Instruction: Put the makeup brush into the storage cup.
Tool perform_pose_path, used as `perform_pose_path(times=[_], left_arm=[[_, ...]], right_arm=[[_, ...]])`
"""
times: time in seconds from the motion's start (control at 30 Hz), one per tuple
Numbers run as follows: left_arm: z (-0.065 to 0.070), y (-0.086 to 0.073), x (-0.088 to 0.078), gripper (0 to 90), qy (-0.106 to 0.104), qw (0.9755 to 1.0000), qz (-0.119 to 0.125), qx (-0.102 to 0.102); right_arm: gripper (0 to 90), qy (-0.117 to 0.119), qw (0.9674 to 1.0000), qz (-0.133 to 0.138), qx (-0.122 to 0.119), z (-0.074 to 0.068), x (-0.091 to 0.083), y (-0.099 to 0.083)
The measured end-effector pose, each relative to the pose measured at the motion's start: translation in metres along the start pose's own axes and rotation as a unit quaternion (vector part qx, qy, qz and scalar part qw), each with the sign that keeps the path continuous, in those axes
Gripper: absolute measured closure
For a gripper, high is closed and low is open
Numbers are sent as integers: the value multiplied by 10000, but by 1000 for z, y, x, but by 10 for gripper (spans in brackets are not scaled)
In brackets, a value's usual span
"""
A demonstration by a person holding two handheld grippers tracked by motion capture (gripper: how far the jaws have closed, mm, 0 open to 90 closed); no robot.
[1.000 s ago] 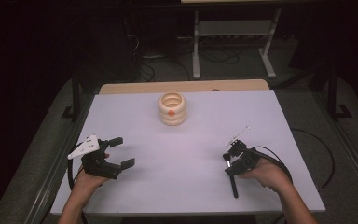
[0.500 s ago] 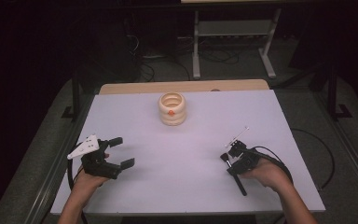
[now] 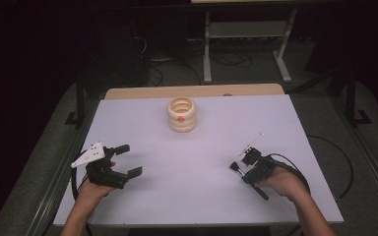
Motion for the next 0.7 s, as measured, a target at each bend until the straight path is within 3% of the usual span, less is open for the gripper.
perform_pose_path(times=[0.23,0.7], left_arm=[[0,0,0,0,2,10000,12,-17],[1,0,1,0,-9,10000,6,-11]], right_arm=[[696,81,10000,21,18,1,0,2],[689,-10,10000,52,-14,-1,4,20]])
Point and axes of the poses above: each handheld gripper's, and its own axes: x roughly forward along the jaws, y roughly out of its top, z roughly to its right, the point moved 2 cm from there along x, roughly forward along the jaws, and after that the axes turned 13 degrees about x, right-handed, at the moved point
